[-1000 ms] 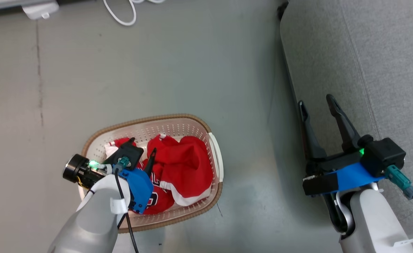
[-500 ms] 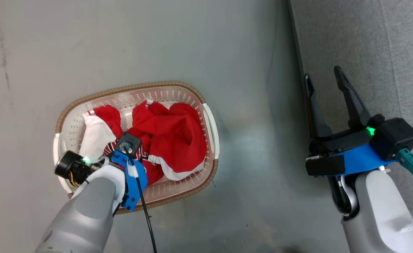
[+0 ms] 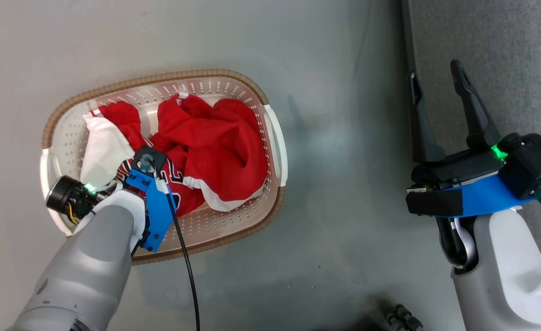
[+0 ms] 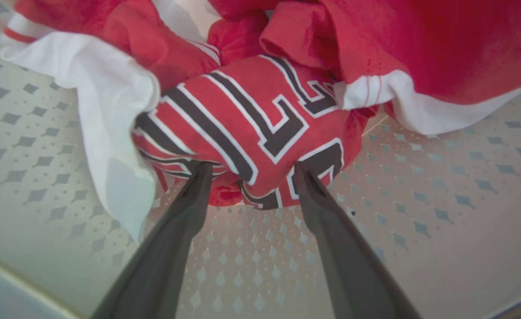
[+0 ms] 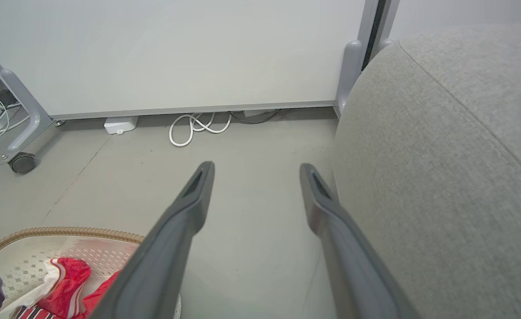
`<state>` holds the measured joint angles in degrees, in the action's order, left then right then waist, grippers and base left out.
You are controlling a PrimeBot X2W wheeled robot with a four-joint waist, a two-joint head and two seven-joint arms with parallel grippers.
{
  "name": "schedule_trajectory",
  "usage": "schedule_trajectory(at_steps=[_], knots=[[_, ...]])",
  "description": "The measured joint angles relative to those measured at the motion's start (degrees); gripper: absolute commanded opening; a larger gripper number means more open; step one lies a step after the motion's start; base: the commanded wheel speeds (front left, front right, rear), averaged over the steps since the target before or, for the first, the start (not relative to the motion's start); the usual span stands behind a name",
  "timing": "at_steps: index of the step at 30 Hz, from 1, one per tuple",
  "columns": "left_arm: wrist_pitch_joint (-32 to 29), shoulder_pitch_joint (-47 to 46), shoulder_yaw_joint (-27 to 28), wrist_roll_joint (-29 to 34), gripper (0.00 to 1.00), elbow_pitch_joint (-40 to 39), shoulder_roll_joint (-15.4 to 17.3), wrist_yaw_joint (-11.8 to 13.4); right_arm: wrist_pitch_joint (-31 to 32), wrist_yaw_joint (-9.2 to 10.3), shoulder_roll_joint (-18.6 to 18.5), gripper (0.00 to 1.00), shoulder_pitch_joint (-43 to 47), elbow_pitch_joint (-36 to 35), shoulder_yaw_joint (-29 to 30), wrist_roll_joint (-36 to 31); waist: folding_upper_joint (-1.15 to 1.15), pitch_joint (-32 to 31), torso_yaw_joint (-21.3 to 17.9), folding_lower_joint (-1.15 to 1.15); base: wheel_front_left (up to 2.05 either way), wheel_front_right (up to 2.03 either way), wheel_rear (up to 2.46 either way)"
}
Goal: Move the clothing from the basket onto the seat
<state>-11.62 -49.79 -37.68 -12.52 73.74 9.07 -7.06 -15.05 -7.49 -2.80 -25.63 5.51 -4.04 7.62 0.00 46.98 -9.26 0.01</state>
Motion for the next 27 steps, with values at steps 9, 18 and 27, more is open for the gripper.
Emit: schedule_trajectory(at_steps=[9,18,27], knots=[[-1.7,-2.6,-1.7,0.7,1.0,0.0,0.4,0.7,0.0,0.0,0.0,1.0,-0.4,-1.5,0.4,0.6,0.0,4.2,-1.0,0.0,0.0,0.0,0.0],[-2.4,-3.9,-3.7,1.7,0.52,0.1,0.8,1.0,0.0,0.0,0.0,1.0,-0.7,-2.8,0.7,1.1,0.0,6.7,-1.6,0.0,0.0,0.0,0.0],[-2.3,-4.1,-4.8,1.9,0.0,0.1,0.9,0.9,0.0,0.0,0.0,1.0,-0.9,-2.8,0.9,1.2,0.0,6.8,-1.7,0.0,0.0,0.0,0.0]])
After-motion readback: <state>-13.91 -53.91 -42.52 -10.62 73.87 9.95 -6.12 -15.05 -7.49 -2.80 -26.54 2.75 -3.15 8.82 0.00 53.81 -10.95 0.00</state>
